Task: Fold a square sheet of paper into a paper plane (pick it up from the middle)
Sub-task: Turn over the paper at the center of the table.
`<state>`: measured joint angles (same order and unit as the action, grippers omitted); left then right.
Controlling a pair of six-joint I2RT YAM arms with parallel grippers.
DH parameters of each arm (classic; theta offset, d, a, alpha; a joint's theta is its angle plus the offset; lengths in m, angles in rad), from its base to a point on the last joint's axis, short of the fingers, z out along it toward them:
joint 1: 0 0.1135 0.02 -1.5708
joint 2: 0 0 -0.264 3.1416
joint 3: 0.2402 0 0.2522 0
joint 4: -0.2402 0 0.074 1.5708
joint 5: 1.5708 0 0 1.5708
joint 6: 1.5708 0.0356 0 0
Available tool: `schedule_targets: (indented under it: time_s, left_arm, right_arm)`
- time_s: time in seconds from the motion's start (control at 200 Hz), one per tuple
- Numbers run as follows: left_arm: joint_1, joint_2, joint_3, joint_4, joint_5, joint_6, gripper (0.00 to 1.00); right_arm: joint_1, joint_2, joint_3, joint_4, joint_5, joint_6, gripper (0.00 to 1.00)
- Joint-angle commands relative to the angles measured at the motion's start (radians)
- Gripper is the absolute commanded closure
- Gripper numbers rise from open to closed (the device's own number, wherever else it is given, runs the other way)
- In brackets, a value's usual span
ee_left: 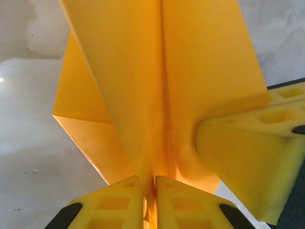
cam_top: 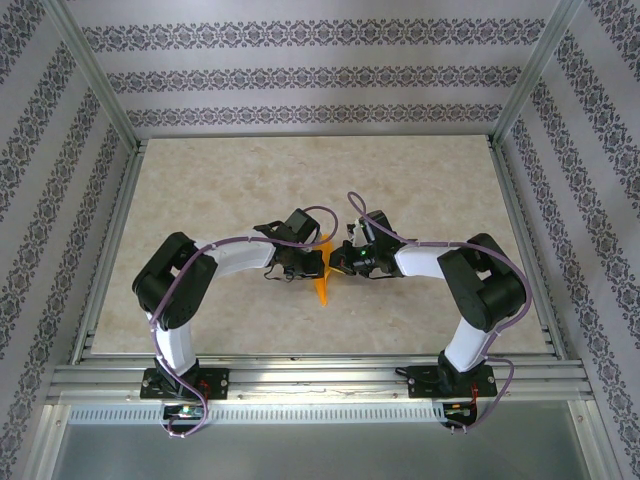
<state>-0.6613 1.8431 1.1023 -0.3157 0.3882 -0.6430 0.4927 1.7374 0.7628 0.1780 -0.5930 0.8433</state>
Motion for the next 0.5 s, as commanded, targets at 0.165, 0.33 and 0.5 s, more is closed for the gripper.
schedule_targets:
  time_s: [0.165,0.33,0.5]
  left_arm:
    - [-0.014,0.02,0.011,0.025,0.033,-0.019,0.89]
    - [-0.014,-0.005,0.007,0.02,0.014,-0.017,0.96]
    - [-0.014,-0.007,0.036,-0.045,-0.02,0.009,1.0]
  right_arm:
    - [-0.016,0.01,-0.028,0.031,-0.022,0.012,0.93]
    - [-0.033,-0.008,-0.039,0.016,-0.018,0.004,0.9]
    - [-0.043,-0.013,-0.045,-0.005,-0.013,-0.009,0.85]
